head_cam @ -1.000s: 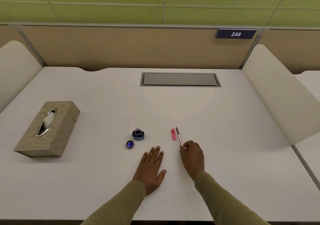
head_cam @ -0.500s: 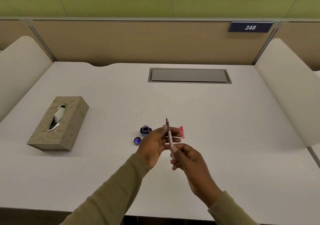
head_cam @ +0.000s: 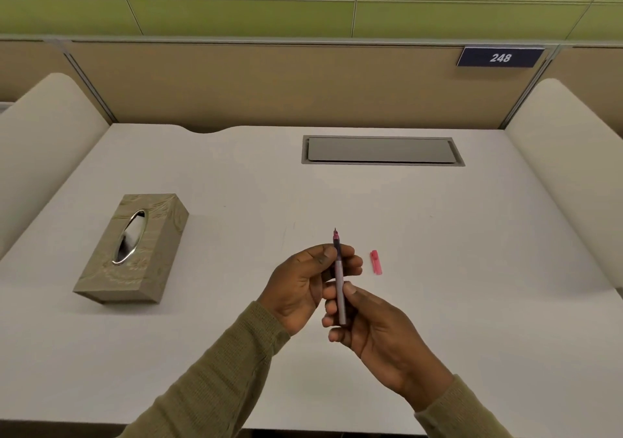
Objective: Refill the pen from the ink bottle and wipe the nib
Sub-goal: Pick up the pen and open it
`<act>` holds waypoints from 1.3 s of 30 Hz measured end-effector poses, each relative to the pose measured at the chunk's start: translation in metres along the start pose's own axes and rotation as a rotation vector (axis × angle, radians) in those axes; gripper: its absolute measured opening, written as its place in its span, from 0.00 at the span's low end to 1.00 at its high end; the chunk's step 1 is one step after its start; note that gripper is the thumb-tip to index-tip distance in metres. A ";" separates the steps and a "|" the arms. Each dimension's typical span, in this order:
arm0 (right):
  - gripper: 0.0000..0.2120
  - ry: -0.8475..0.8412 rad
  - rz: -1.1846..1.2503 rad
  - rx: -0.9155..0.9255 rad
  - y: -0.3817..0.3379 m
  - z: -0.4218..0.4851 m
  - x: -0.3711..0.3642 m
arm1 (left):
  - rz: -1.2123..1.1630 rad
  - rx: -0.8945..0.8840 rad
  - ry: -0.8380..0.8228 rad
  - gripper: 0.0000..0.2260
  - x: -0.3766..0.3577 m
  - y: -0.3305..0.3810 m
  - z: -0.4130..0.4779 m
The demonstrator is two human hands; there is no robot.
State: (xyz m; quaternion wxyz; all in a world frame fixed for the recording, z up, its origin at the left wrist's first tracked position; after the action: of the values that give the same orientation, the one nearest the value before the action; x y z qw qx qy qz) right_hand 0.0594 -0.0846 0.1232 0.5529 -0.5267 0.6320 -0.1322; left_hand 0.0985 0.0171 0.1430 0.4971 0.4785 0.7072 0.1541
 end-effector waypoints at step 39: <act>0.22 0.108 0.012 0.011 0.018 -0.002 -0.042 | 0.133 -0.039 0.060 0.10 0.037 0.021 -0.024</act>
State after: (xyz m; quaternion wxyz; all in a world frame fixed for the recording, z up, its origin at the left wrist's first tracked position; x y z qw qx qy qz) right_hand 0.0412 -0.0439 0.1336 0.5217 -0.5122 0.6631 -0.1604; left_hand 0.0878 0.0645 0.1478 0.4735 0.5099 0.6852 0.2151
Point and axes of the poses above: each hand's wrist, its own z-axis towards the middle knuckle, its own x-axis out of the back of the hand, y = z × x, the point moved 8 cm from there along z, towards the middle knuckle, and after that the axes turned 9 degrees about x, right-handed, at the moved point
